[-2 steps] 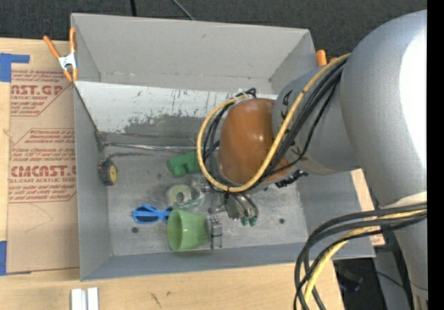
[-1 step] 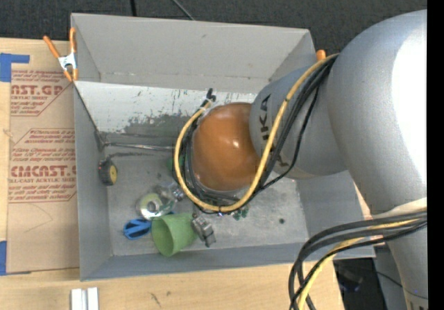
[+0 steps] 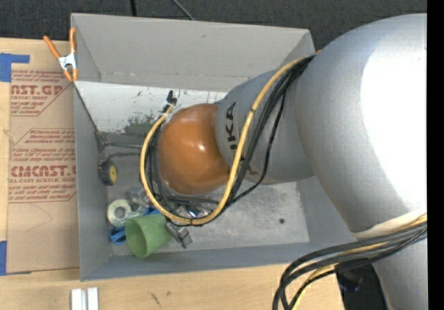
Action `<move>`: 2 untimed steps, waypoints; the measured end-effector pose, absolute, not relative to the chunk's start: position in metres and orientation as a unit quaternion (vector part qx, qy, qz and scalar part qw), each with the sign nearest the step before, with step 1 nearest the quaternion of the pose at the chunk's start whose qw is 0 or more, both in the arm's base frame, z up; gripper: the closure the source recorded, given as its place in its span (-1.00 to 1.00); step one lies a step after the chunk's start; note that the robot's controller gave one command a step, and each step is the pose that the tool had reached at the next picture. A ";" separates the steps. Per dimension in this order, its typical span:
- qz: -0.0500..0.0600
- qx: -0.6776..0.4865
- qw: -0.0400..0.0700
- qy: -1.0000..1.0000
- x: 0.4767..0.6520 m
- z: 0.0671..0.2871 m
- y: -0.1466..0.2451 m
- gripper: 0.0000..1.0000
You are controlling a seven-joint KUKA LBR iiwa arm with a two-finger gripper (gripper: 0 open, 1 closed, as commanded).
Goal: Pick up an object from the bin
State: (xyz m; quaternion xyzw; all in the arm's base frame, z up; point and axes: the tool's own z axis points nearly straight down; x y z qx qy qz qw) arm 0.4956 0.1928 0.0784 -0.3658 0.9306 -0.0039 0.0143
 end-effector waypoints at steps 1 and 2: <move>-0.003 -0.364 0.019 0.931 0.498 0.080 0.193 1.00; 0.000 -0.370 0.006 0.929 0.518 0.210 0.193 1.00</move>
Offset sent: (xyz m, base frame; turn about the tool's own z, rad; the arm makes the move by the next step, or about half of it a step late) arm 0.0000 0.0000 0.0000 0.0000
